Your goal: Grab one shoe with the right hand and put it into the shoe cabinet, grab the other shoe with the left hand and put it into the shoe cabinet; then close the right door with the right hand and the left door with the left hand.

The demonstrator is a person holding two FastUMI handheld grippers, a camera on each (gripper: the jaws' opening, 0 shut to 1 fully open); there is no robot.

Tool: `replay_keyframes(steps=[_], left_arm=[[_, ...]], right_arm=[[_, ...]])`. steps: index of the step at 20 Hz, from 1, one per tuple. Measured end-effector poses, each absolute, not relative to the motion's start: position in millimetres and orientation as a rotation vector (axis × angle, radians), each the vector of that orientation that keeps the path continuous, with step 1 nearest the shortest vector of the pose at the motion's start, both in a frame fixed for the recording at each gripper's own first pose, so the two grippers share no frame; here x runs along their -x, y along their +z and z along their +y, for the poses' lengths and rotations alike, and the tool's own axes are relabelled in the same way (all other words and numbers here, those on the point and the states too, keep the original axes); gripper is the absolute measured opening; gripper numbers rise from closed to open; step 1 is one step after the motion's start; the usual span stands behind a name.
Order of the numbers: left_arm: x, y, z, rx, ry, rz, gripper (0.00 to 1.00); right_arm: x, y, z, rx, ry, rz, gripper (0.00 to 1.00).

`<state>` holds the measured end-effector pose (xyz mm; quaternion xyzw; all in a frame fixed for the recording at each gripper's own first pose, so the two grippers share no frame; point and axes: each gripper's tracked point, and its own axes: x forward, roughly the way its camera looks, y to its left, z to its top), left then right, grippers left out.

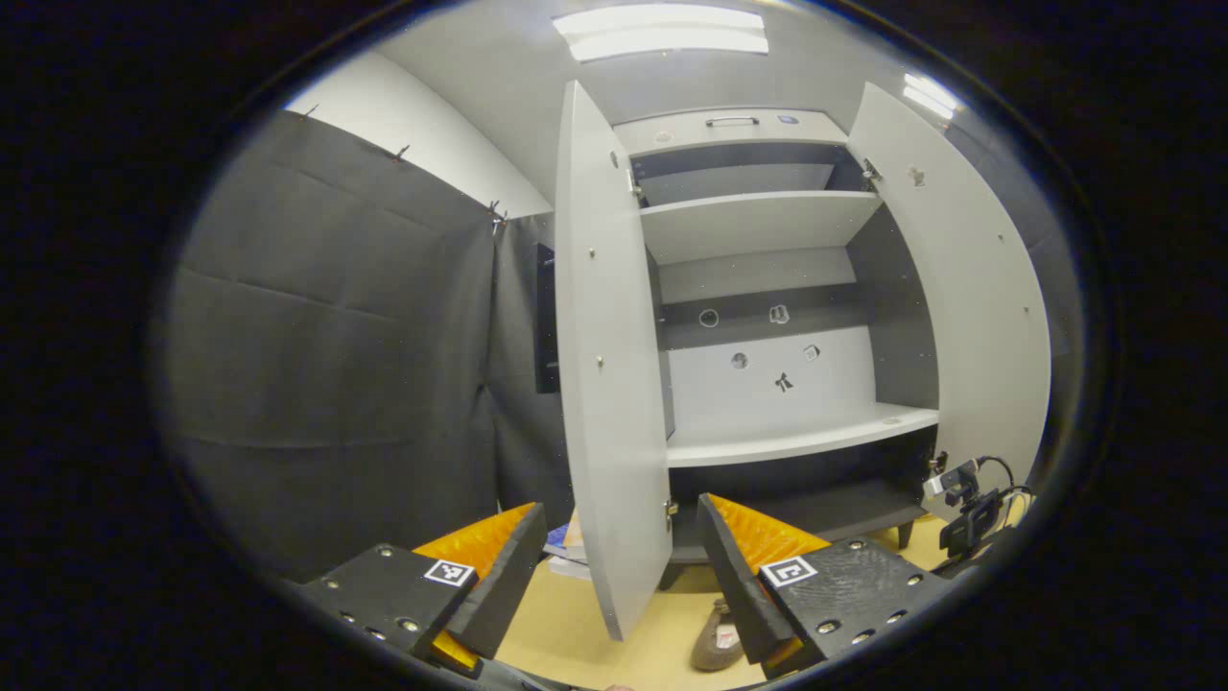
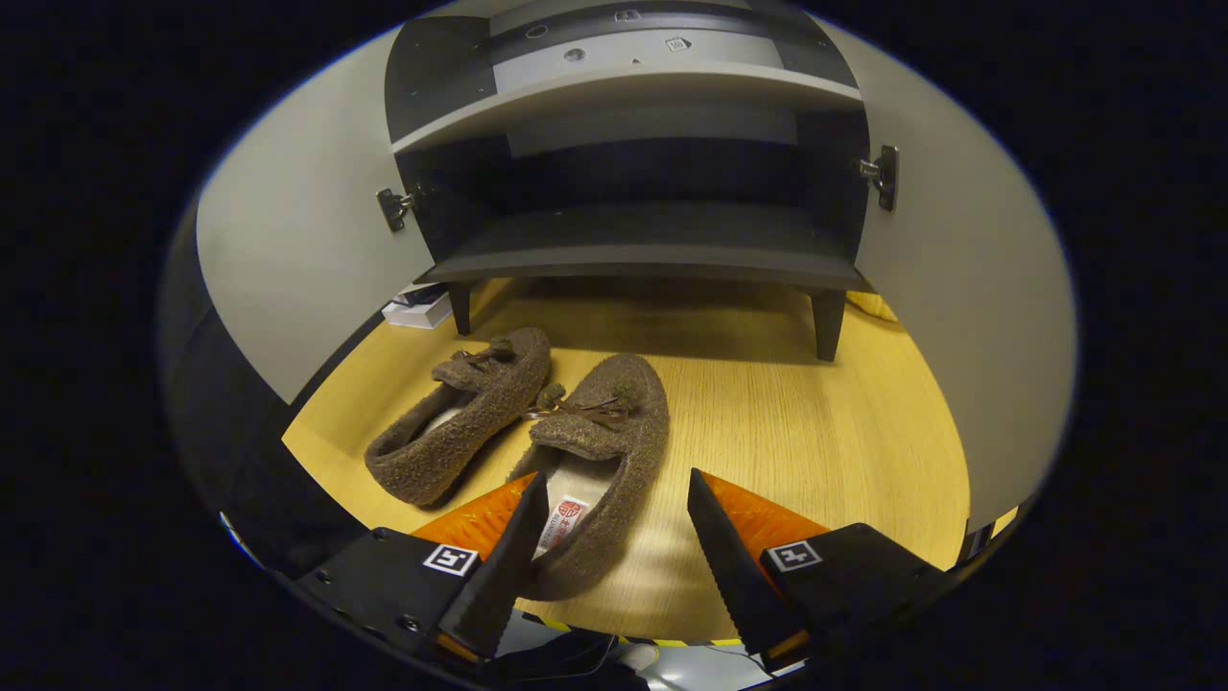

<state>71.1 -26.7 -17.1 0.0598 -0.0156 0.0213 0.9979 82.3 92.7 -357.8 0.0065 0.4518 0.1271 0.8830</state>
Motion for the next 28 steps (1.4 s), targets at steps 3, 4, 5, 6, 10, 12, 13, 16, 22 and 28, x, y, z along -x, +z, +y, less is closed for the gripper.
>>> replay_keyframes(steps=[3,4,5,6,10,12,13,16,22,28], left_arm=[[-70,-19,-13,-0.116,0.071,-0.024,0.95],[-70,-18,-11,-0.117,0.077,-0.025,0.95],[-71,-17,-9,-0.116,0.080,-0.027,0.92],[-72,-17,-8,-0.115,0.081,-0.027,0.89],[-71,-14,-10,-0.119,0.070,-0.044,0.95],[-72,-15,-12,-0.107,0.064,-0.042,0.95],[-73,-14,-16,-0.096,0.057,-0.041,0.95],[-74,-12,-20,-0.088,0.052,-0.047,0.95],[-73,-13,-35,-0.087,0.028,-0.047,0.95],[-82,-9,-71,-0.093,-0.042,-0.066,0.95]], right_arm=[[-83,-387,100,-0.031,0.261,1.025,0.69],[-84,-392,105,-0.054,0.261,1.050,0.62],[-85,-397,107,-0.078,0.258,1.072,0.62],[-87,-398,110,-0.095,0.252,1.089,0.55],[-84,-408,105,-0.101,0.238,1.164,0.53],[-87,-406,104,-0.134,0.227,1.184,0.36],[-93,-407,92,-0.116,0.182,1.164,0.36],[-97,-397,91,-0.114,0.179,1.111,0.02],[-123,-319,74,-0.224,0.191,0.976,0.02],[-138,-233,68,-0.280,0.239,0.854,0.02]])
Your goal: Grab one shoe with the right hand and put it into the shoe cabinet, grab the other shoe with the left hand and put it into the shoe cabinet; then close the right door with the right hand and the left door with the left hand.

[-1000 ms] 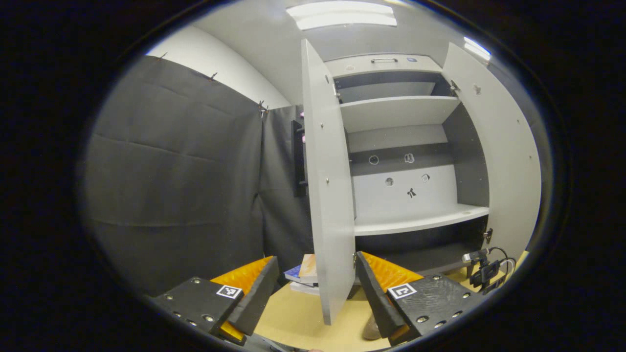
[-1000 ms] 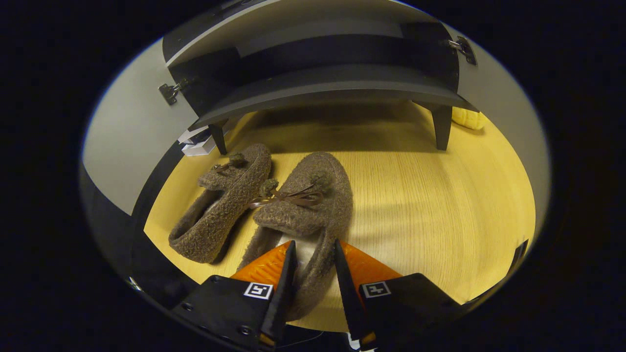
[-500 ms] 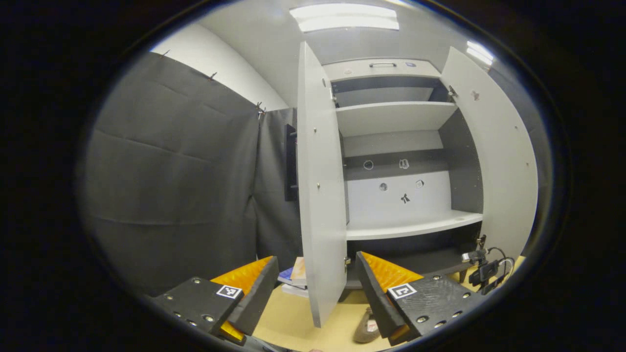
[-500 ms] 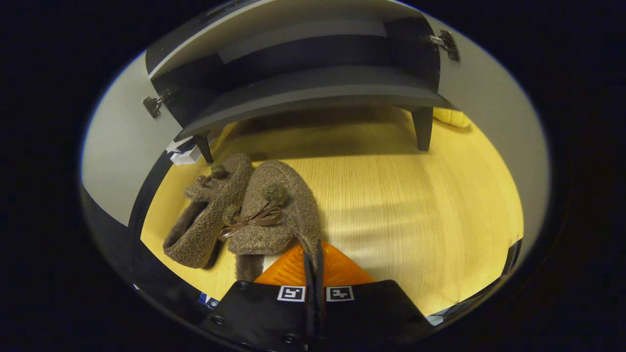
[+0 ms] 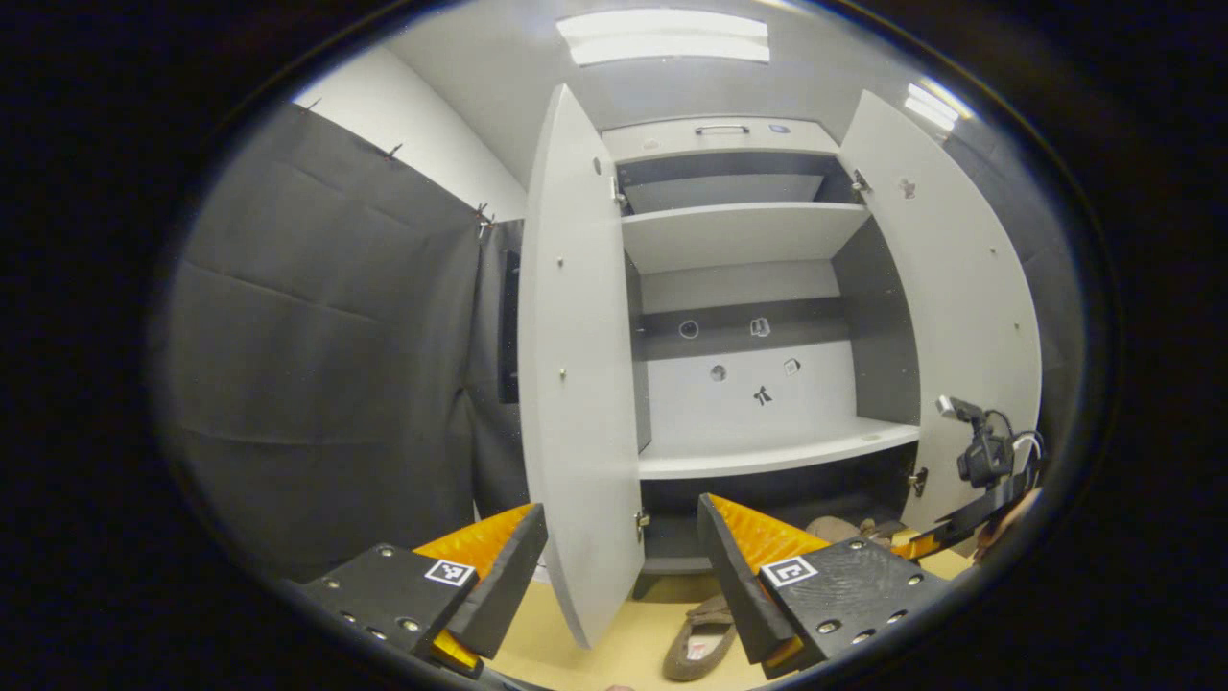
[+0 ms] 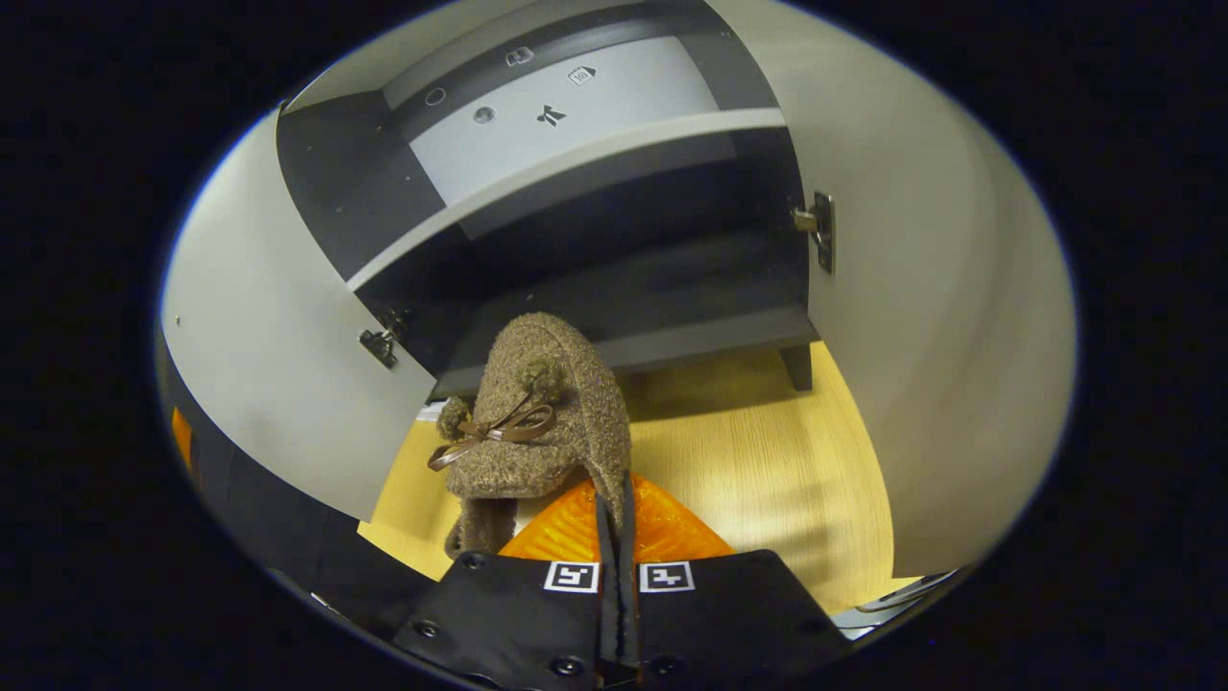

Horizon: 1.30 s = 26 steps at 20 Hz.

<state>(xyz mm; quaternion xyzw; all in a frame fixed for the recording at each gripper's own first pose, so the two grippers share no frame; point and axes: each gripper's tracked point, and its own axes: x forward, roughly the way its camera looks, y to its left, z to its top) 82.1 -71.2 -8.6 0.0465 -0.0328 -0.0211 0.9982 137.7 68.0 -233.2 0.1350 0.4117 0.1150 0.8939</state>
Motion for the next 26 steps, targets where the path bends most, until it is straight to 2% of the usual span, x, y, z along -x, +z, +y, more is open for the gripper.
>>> replay_keyframes(steps=[2,3,4,13,20,26], left_arm=[[-86,-8,-82,-0.094,-0.062,-0.072,0.95],[-87,-8,-86,-0.094,-0.071,-0.073,0.92],[-88,-8,-89,-0.094,-0.078,-0.072,0.95],[-101,-13,-89,-0.082,-0.079,-0.071,0.95],[-105,-20,-78,-0.072,-0.067,-0.060,0.95],[-103,-28,-71,-0.072,-0.062,-0.041,0.95]], right_arm=[[-143,-208,73,-0.294,0.275,0.804,0.01],[-146,-195,79,-0.306,0.293,0.783,0.01],[-150,-182,84,-0.318,0.308,0.763,0.00],[-217,-82,105,-0.385,0.364,0.561,0.01],[-284,-35,102,-0.403,0.290,0.455,0.02],[-350,-39,97,-0.415,0.175,0.464,0.02]])
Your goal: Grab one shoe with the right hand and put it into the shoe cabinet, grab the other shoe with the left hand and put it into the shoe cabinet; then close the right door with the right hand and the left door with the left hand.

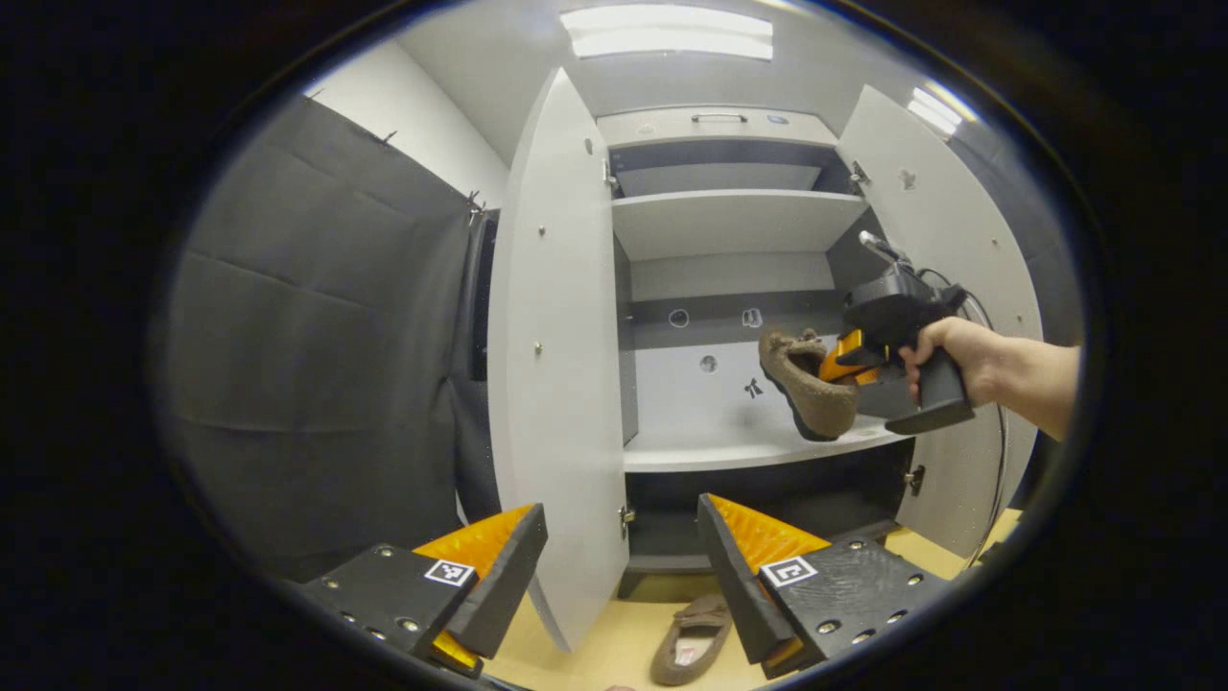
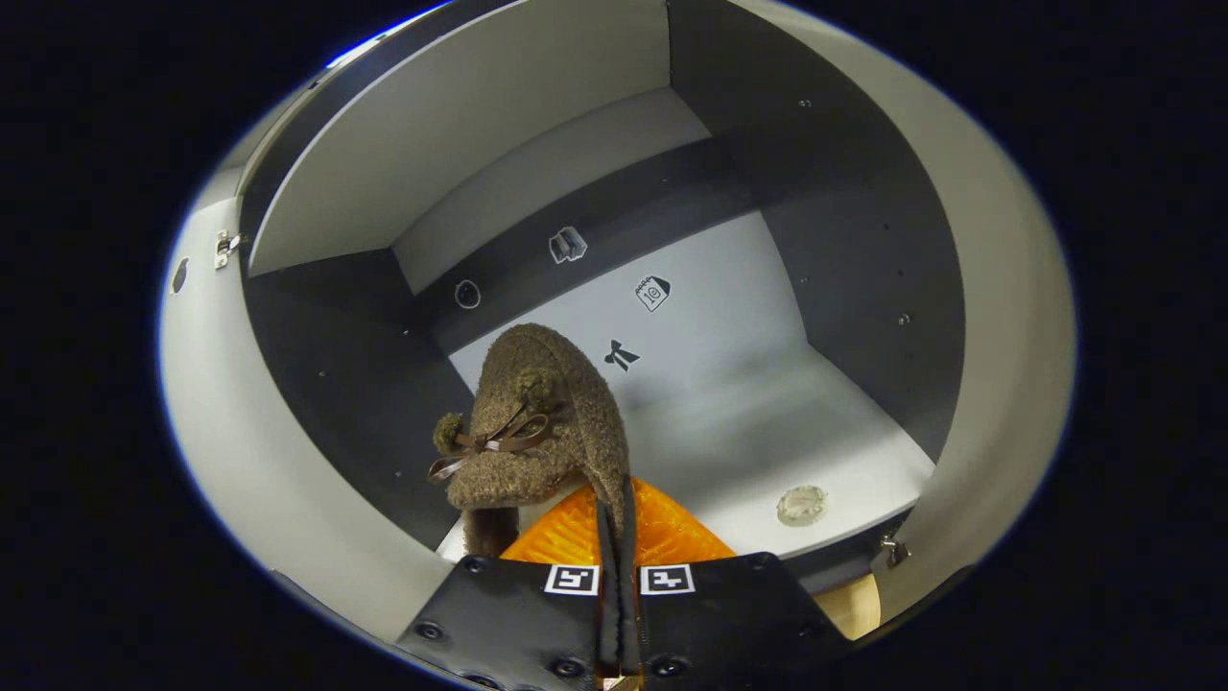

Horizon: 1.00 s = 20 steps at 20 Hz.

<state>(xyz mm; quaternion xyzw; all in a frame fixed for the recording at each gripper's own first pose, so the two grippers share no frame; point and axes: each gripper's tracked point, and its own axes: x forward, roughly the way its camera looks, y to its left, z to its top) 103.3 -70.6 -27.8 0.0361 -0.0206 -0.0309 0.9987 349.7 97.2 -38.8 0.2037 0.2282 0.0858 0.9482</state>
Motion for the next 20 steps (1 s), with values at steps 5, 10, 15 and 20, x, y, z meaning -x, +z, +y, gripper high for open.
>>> replay_keyframes(steps=[5,10,15,20], left_arm=[[-99,-33,-65,-0.067,-0.056,-0.034,0.92],[-102,-40,-68,-0.057,-0.078,-0.005,0.95],[-106,-61,-93,-0.022,-0.165,0.059,0.89],[-117,-89,-113,-0.020,-0.231,0.128,0.95]], right_arm=[[-378,-65,86,-0.414,0.047,0.523,0.08],[-385,-41,96,-0.441,0.101,0.417,0.48],[-351,-15,105,-0.243,0.192,0.267,0.98],[-286,-4,109,-0.060,0.270,0.148,0.98]])
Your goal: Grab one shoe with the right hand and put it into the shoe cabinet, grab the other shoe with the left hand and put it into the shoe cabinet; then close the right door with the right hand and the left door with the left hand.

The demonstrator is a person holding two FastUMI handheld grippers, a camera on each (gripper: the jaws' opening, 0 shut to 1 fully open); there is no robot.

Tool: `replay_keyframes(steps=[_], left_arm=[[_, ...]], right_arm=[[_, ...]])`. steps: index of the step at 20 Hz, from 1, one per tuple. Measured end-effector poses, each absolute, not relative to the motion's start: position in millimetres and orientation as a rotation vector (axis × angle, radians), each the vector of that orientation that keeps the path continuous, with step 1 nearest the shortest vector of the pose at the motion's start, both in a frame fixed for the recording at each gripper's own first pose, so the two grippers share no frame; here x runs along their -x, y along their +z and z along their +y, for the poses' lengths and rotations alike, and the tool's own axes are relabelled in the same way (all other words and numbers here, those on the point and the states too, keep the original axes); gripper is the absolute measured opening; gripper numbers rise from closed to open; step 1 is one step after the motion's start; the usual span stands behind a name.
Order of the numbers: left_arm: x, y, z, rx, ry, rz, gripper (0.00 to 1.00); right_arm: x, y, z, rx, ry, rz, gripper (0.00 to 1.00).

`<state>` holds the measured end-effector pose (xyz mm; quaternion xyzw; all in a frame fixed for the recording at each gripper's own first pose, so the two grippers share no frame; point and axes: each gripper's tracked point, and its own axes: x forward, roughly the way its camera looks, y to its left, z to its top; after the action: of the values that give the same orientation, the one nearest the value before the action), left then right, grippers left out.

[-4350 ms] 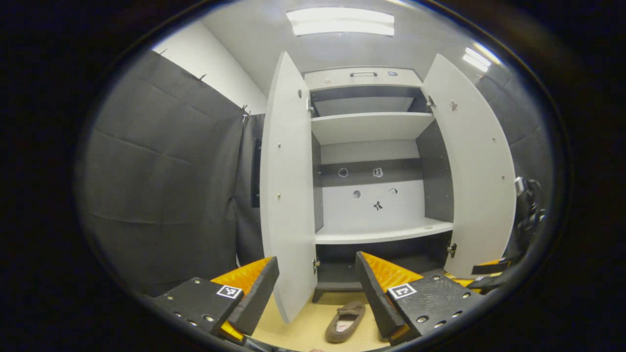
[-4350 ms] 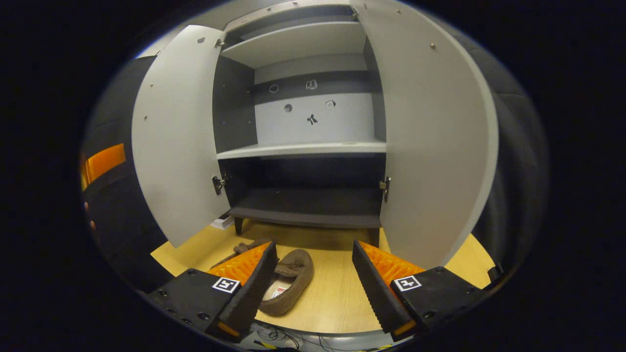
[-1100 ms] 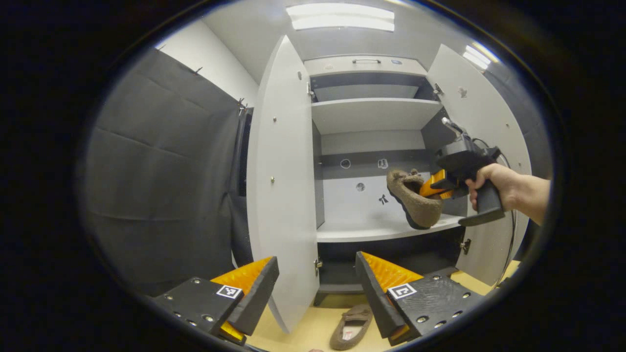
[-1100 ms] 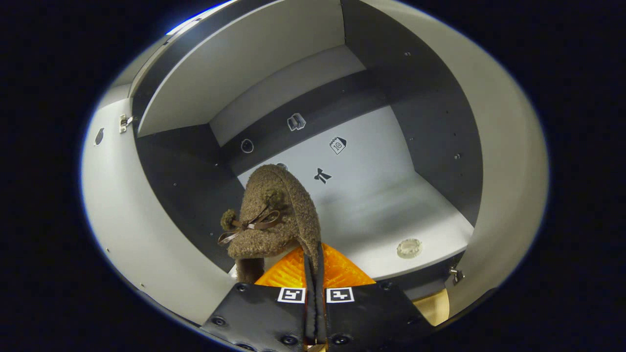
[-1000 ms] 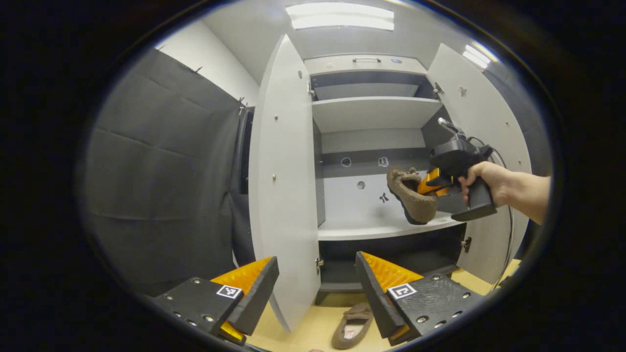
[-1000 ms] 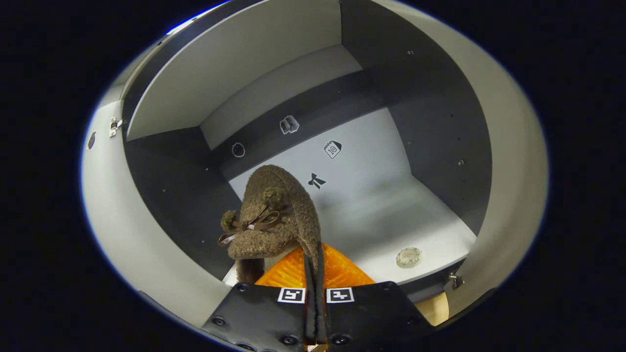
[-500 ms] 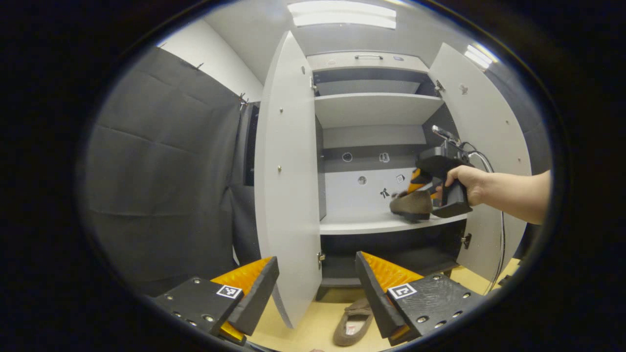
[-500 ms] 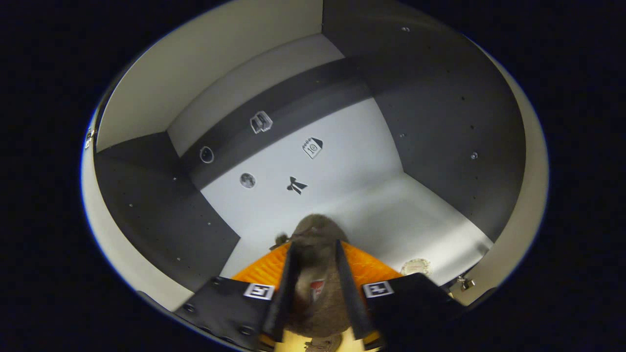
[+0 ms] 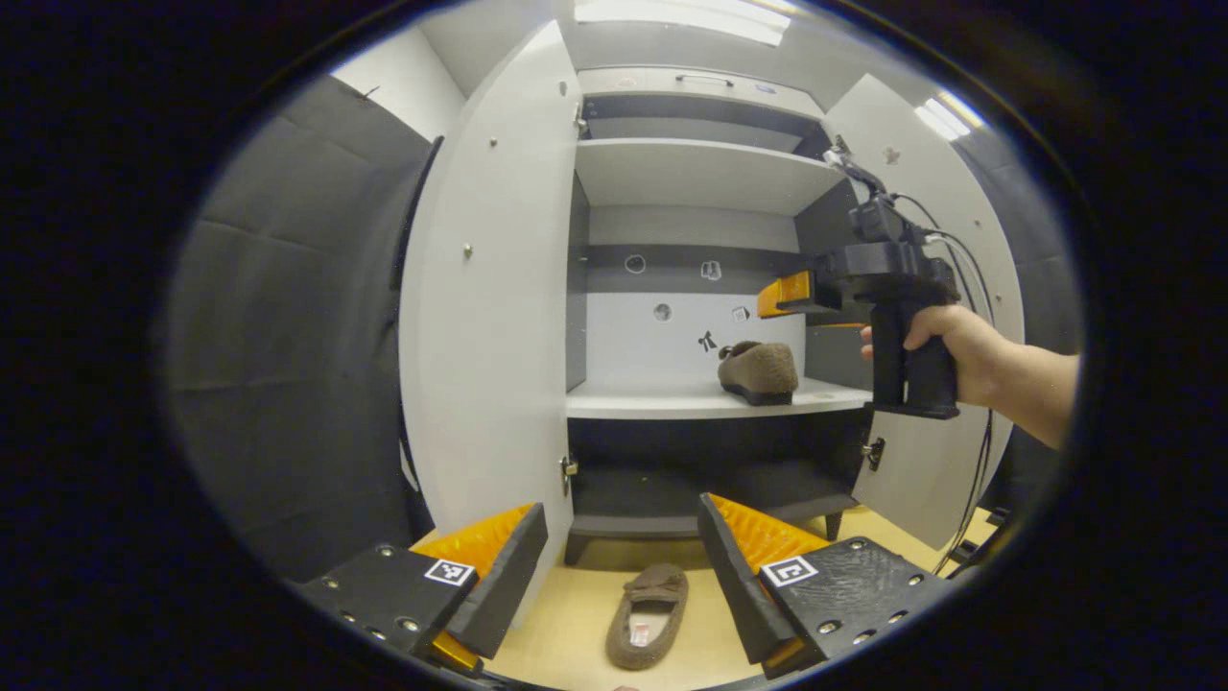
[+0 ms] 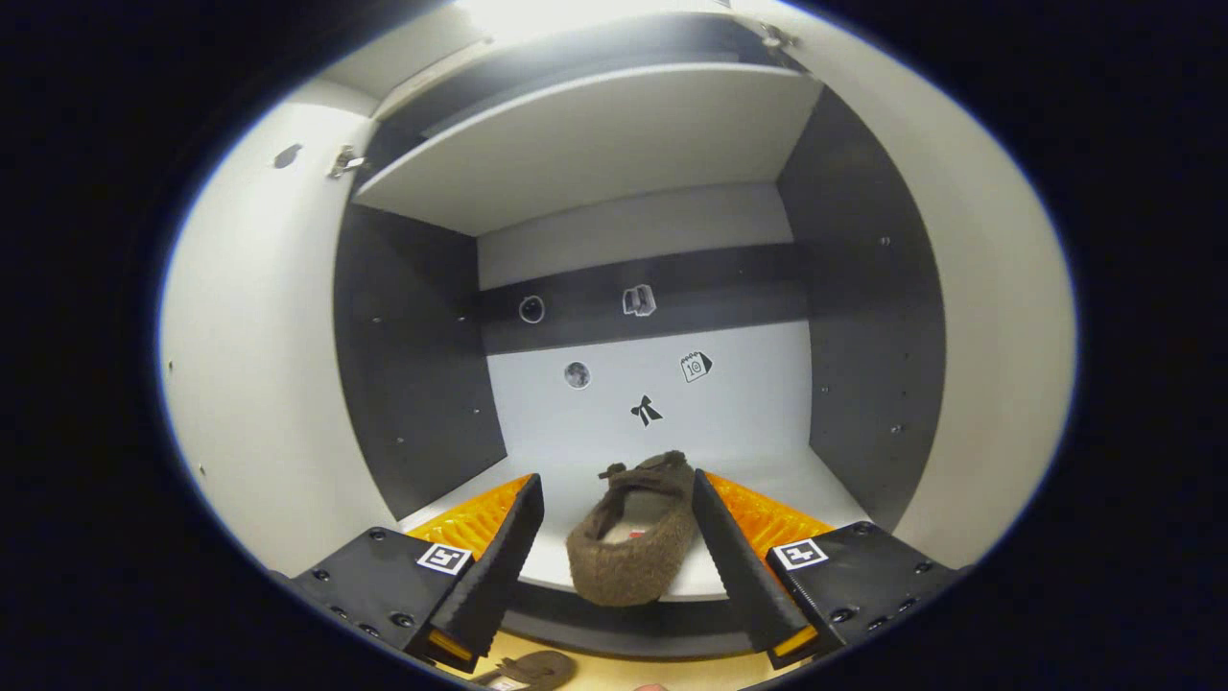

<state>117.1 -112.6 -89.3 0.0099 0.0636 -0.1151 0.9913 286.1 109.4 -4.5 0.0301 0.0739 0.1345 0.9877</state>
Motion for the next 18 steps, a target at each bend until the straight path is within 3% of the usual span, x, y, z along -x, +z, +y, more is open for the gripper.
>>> replay_keyframes(steps=[4,7,8,18], left_arm=[[-124,-132,-125,-0.060,-0.275,0.210,0.92],[-129,-183,-133,-0.098,-0.301,0.311,0.96],[-132,-201,-133,-0.121,-0.298,0.344,0.92],[-159,-313,-121,-0.224,-0.235,0.602,0.96]], right_arm=[[-235,-5,101,-0.018,0.296,0.065,0.98],[-203,-12,93,0.019,0.310,0.048,0.98],[-194,-16,88,0.029,0.304,0.048,0.98],[-144,-74,47,0.048,0.233,0.173,0.98]])
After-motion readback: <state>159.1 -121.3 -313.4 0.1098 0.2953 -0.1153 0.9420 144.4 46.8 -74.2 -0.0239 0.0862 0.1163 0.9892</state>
